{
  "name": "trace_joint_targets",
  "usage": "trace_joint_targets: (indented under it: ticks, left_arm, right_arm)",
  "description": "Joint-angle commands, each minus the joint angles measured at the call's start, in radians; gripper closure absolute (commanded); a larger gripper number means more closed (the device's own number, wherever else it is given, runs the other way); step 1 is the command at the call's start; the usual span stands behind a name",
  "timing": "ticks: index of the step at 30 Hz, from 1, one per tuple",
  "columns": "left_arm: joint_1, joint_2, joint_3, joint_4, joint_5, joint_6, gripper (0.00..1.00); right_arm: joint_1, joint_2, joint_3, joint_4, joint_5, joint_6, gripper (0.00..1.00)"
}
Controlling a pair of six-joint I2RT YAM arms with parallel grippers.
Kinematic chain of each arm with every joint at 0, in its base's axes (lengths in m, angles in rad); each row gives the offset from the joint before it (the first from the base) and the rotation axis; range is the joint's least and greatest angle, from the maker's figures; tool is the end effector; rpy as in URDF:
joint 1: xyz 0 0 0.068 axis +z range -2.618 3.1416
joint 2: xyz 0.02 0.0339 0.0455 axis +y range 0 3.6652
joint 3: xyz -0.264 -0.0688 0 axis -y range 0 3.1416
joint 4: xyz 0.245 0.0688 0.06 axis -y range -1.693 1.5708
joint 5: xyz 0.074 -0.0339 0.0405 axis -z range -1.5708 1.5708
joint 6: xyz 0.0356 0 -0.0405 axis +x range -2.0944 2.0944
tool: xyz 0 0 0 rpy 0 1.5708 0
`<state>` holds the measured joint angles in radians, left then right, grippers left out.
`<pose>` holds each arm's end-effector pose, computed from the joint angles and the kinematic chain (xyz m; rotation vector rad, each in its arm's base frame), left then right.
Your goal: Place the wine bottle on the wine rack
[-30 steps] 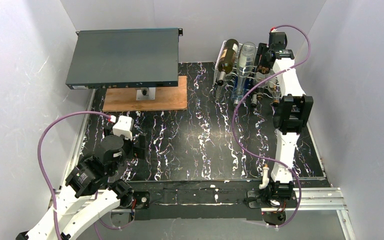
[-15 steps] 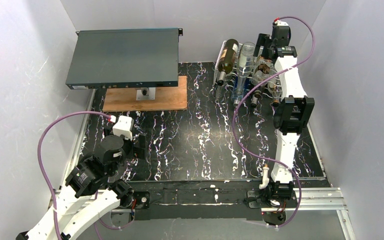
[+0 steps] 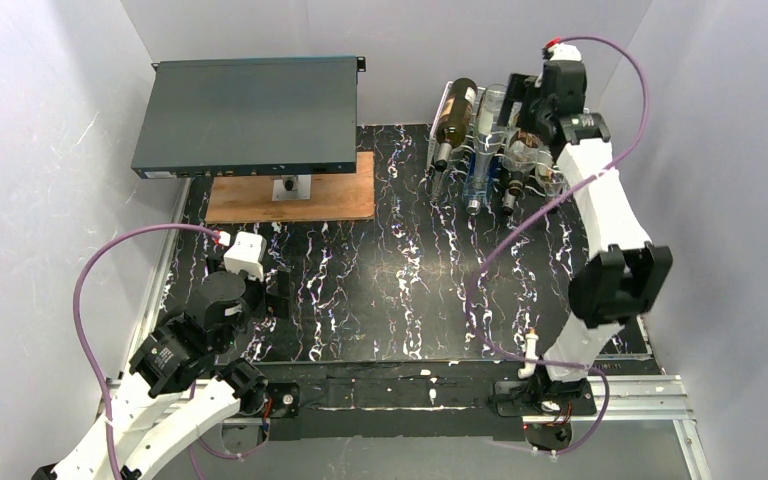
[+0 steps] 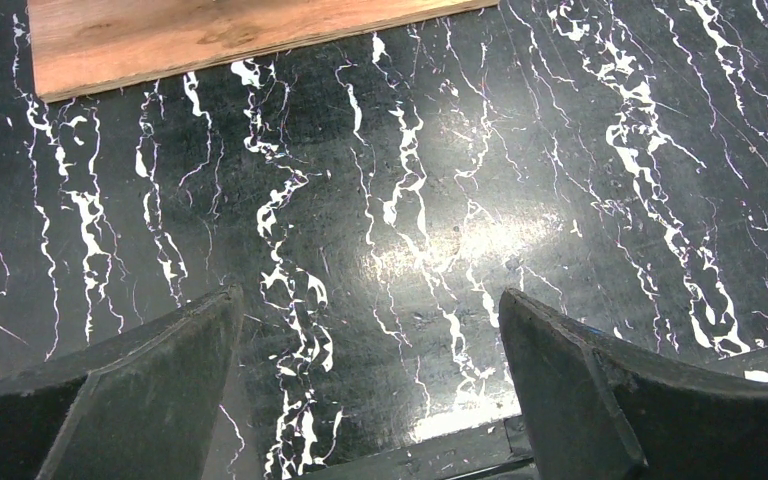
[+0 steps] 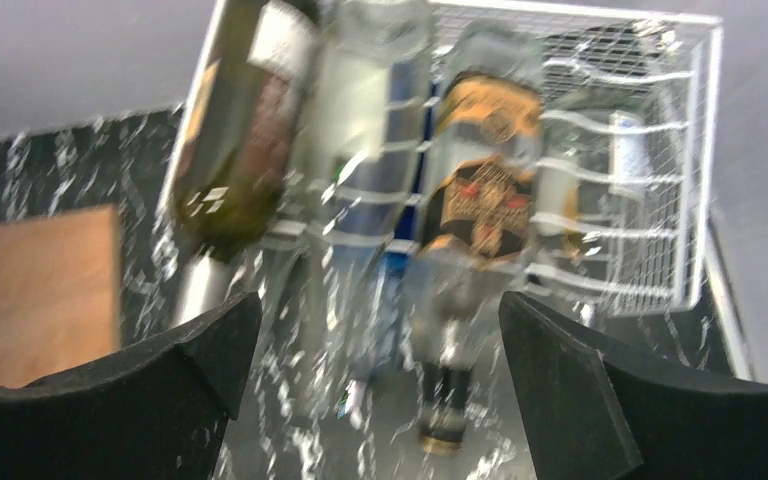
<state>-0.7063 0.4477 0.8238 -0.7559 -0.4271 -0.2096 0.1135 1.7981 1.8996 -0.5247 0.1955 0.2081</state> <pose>0.0755 -0.0450 0.3341 0.1964 1.9100 -0.1995 0.4146 0.0403 0.4105 0.2191 1.9733 0.0133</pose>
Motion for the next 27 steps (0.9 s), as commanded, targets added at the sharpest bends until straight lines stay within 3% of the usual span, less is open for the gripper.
trace_joint_targets:
  ticks: [1,6,12,17,27]
  left_arm:
    - [-0.002,-0.013,-0.001,0.009,0.0,0.007,0.01]
    - [-0.002,-0.019,-0.002,0.014,0.019,0.011,0.01]
    - [-0.002,-0.032,-0.001,0.017,0.038,0.015,0.01]
    - [-0.004,-0.052,0.004,0.017,0.042,0.013,0.01]
    - [-0.002,-0.155,0.098,-0.003,0.128,-0.11,0.01]
  right_arm:
    - [0.11,-0.205,-0.22,0.108,0.018,0.019,0.02]
    - [0.193,-0.442,-0.528,0.145,0.051,0.033,0.02]
    - [0.204,-0.723,-0.765,0.145,-0.085,0.084,0.02]
    - [0.204,-0.901,-0.839,0.118,-0.171,0.102,0.02]
    - [0.204,-1.16,-0.886,0.131,-0.151,0.165,0.02]
